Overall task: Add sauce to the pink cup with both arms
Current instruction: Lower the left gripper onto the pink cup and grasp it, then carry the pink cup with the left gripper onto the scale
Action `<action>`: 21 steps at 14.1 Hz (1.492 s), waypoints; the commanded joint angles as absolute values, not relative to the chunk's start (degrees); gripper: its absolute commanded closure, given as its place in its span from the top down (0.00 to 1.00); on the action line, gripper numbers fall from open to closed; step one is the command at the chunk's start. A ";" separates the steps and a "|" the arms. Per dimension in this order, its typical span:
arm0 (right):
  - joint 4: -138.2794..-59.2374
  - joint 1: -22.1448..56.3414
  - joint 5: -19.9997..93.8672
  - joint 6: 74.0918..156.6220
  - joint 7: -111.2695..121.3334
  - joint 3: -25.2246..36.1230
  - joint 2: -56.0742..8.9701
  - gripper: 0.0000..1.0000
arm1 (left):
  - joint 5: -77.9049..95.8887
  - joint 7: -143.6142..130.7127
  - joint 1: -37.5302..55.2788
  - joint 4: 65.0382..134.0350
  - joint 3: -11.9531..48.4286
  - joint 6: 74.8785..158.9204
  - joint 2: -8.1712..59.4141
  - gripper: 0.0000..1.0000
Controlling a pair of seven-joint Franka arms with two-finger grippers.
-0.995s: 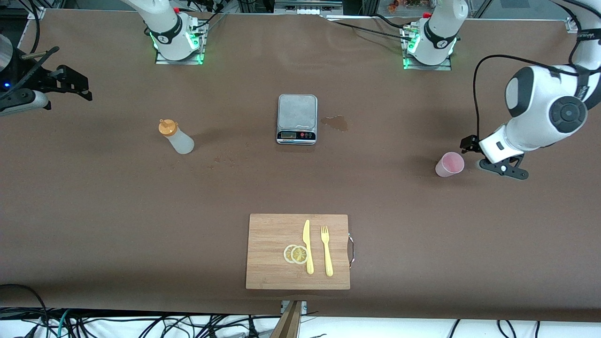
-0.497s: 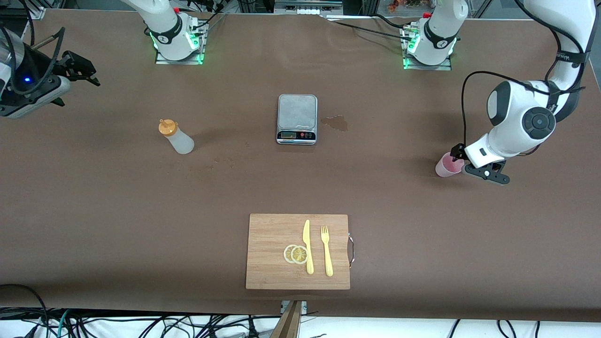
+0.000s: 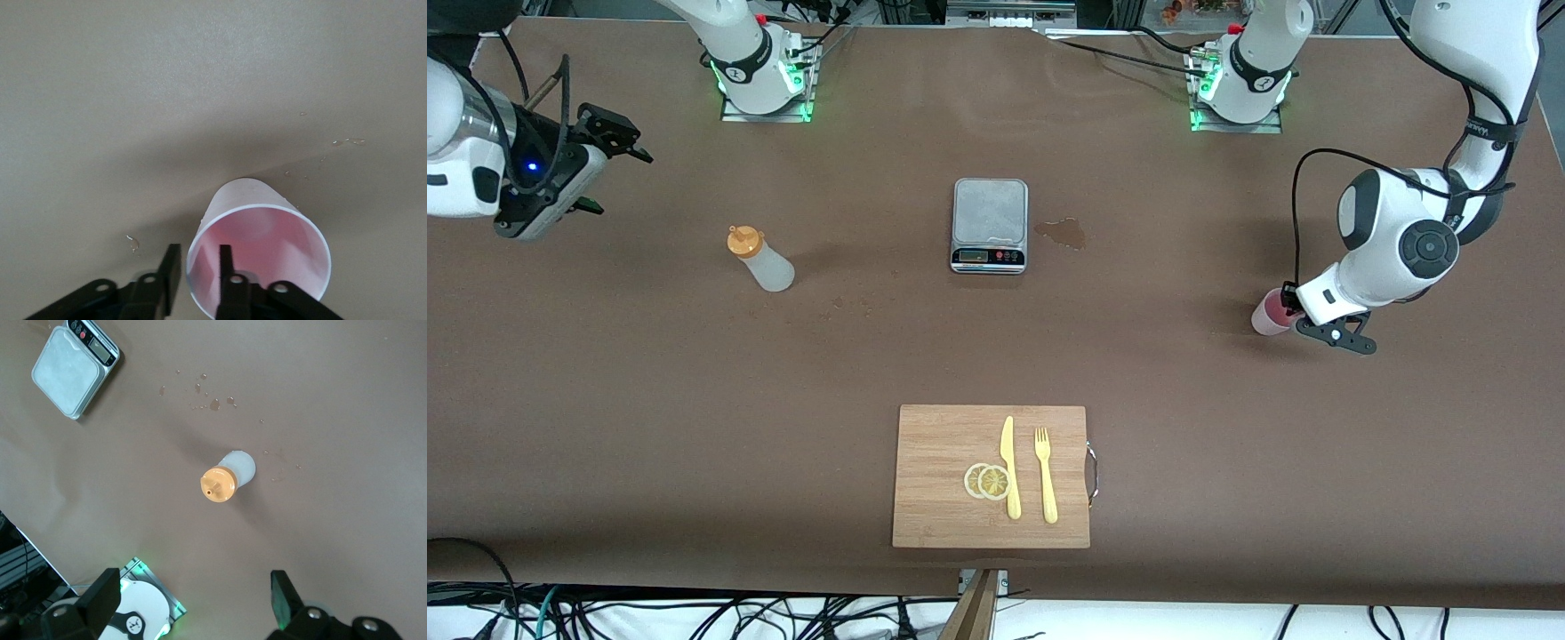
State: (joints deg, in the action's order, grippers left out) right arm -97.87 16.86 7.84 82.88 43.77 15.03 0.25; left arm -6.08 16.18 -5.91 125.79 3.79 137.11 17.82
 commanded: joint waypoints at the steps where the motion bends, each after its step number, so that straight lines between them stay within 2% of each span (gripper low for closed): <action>1: -102.38 13.81 12.98 85.16 51.56 15.03 1.14 1.00 | -6.94 16.44 -6.06 124.55 3.96 136.67 17.84 0.00; 4: -105.99 11.26 15.54 87.54 61.49 15.29 0.97 1.00 | -6.42 16.52 -5.54 122.00 4.30 132.66 17.41 0.00; 7: -107.40 9.23 18.37 87.80 67.67 15.29 -0.17 1.00 | -6.06 14.87 -5.54 116.03 9.74 119.75 15.65 0.00; 9: -107.14 9.23 18.19 87.89 66.45 15.38 -0.09 1.00 | -5.89 7.86 -5.54 113.92 14.56 114.89 14.51 0.00; 17: -104.06 13.71 7.48 85.61 36.60 12.58 3.16 1.00 | 5.88 -20.00 -5.54 113.55 31.44 113.99 13.45 0.00; 21: -102.75 13.80 5.45 84.03 26.48 11.34 3.52 1.00 | 6.42 -34.77 -5.28 113.73 40.59 117.23 14.58 0.00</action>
